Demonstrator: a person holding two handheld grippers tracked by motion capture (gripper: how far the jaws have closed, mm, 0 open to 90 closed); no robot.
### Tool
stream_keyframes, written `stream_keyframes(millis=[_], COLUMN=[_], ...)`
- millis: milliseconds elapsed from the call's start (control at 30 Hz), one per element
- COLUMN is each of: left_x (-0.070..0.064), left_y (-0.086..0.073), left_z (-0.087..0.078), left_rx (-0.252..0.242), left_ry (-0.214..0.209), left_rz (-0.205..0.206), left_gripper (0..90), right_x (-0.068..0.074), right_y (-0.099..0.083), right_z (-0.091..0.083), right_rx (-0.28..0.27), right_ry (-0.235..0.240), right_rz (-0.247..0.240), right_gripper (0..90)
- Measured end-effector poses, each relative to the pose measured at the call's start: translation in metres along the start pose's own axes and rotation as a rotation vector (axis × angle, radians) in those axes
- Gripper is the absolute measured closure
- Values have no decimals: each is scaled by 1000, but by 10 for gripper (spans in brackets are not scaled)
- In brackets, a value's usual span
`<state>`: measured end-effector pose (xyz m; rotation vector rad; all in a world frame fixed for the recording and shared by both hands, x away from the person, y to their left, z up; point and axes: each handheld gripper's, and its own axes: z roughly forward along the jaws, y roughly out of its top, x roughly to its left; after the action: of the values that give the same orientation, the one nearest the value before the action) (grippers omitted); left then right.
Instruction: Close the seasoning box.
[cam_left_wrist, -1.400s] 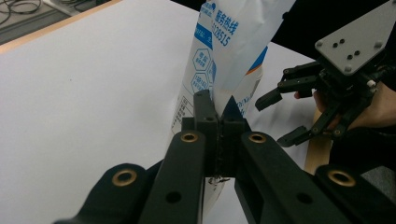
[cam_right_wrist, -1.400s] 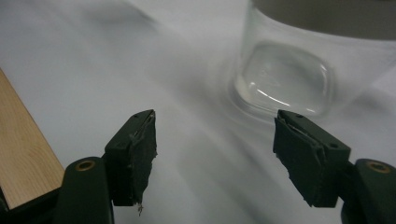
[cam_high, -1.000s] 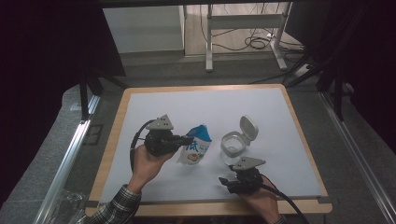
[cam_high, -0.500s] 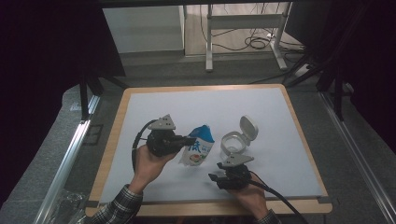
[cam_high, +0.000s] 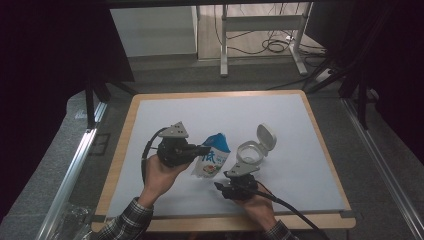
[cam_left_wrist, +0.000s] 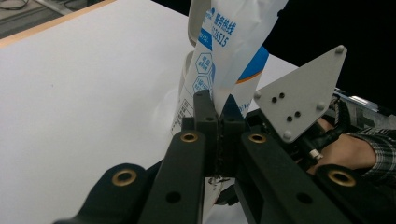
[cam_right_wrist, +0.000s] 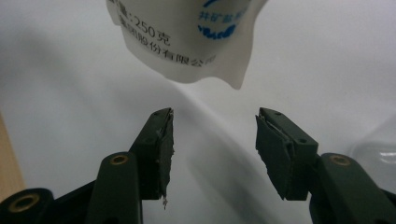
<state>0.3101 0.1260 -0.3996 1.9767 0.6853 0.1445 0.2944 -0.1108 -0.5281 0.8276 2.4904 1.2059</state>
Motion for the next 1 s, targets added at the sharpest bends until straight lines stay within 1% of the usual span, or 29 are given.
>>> stream_keyframes(millis=[133,233,400,467,500,533,567,600,633,667,733,767,867,933,967,1000], left_x=[-2,-3,-4,-4,-4,-4,-5,-5,-5,-4,-4,-4,-5,-5,-6,-6], left_y=[2,4,5,5,5,5,6,6,6,6,7,7,8,8,8,9], left_z=[0,0,0,1,1,1,2,1,1,1,0,0,0,0,0,-1], left_rx=[0,2,7,11,11,13,14,17,14,14,15,16,11,7,6,5], left_ry=[-5,-9,-12,-14,-15,-16,-13,-10,-11,-13,-11,-11,-16,-22,-22,-22], left_rz=[1,2,5,5,5,4,5,6,4,2,0,-2,-5,-8,-7,-7], left_gripper=[900,900,900,900,900,900,900,900,900,900,900,900,900,900,900,900], right_x=[2,4,7,7,8,9,9,9,9,11,11,10,11,9,10,10], right_y=[3,7,8,8,8,8,8,8,8,8,8,8,8,8,8,8], right_z=[5,9,14,17,17,18,19,20,20,21,21,21,22,22,23,23], right_rx=[-2,-12,-8,-10,-8,-19,-13,-16,-19,-33,-38,-32,-51,-61,-71,-77], right_ry=[-20,-35,-57,-81,-86,-86,-97,-104,-104,-100,-103,-110,-120,-133,-126,-123], right_rz=[-12,-30,-54,-83,-86,-73,-103,-107,-106,-77,-78,-105,-102,-113,-95,-89], right_gripper=[468,468,468,467,466,465,461,461,461,462,461,461,461,452,446,439])
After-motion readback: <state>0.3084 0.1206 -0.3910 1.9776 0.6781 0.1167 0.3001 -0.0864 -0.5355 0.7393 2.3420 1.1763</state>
